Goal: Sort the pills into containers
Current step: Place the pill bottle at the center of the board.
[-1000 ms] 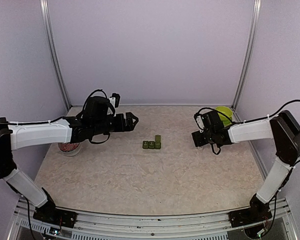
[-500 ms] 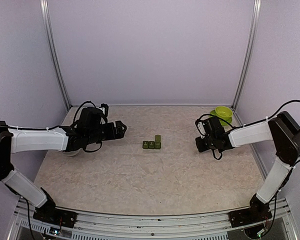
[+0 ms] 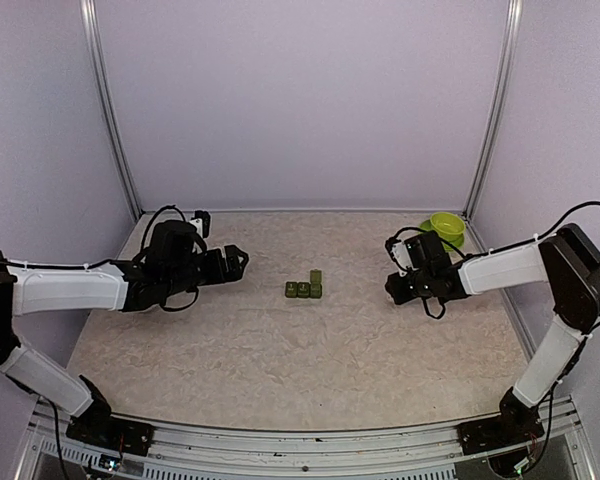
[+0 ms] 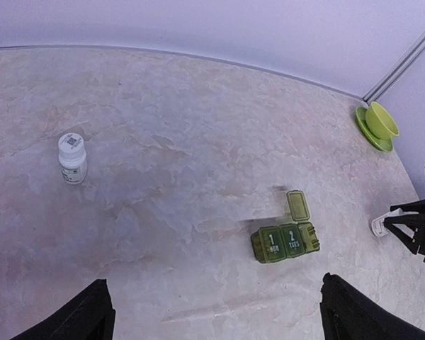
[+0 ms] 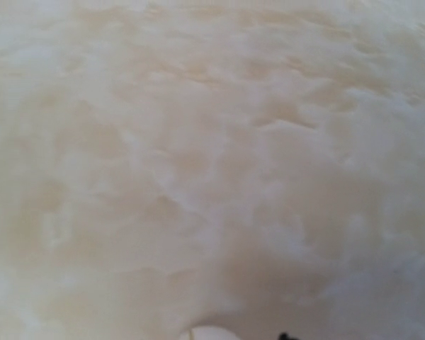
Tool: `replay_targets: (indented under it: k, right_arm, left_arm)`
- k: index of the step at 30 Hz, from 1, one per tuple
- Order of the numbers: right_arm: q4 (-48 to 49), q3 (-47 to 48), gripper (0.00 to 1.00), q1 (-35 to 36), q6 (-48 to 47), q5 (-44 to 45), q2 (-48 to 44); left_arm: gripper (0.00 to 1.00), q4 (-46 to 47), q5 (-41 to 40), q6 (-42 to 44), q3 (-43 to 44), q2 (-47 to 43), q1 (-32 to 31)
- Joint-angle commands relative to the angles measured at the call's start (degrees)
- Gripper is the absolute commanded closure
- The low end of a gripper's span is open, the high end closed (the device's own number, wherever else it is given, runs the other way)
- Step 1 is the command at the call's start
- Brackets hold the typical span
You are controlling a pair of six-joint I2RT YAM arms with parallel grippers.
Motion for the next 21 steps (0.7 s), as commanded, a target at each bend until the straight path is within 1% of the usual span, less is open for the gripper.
replay_targets:
  k: [1,5,11,16,21]
  right_arm:
    - [1.36,-0.59,0.87,1.36,-2.44,-5.48,-3.71]
    - [0.43,0.40,0.85,4.86,-4.67,-6.62,-5.04]
    - [0.62,2.32,0.86,12.70,-9.45,-6.81,-4.80]
    - [1.70,4.62,0.86,18.76,-11.43,-8.42,-2.21]
    - [1.25,8.92,0.85,23.96,-13.62,-7.73,2.33]
  left_arm:
    - [0.01,3.06,1.00,0.25,-2.53,-2.44,1.02]
    - [0.01,3.87,1.34,0.31,-3.87,-3.11,1.92]
    - [0.01,4.28,1.01,0.27,-5.32,-4.77,2.01]
    - [0.01,4.15,-0.32,0.25,-6.36,-6.99,2.12]
    - [0.01,3.89,-0.88,0.07,-7.36,-8.35,2.21]
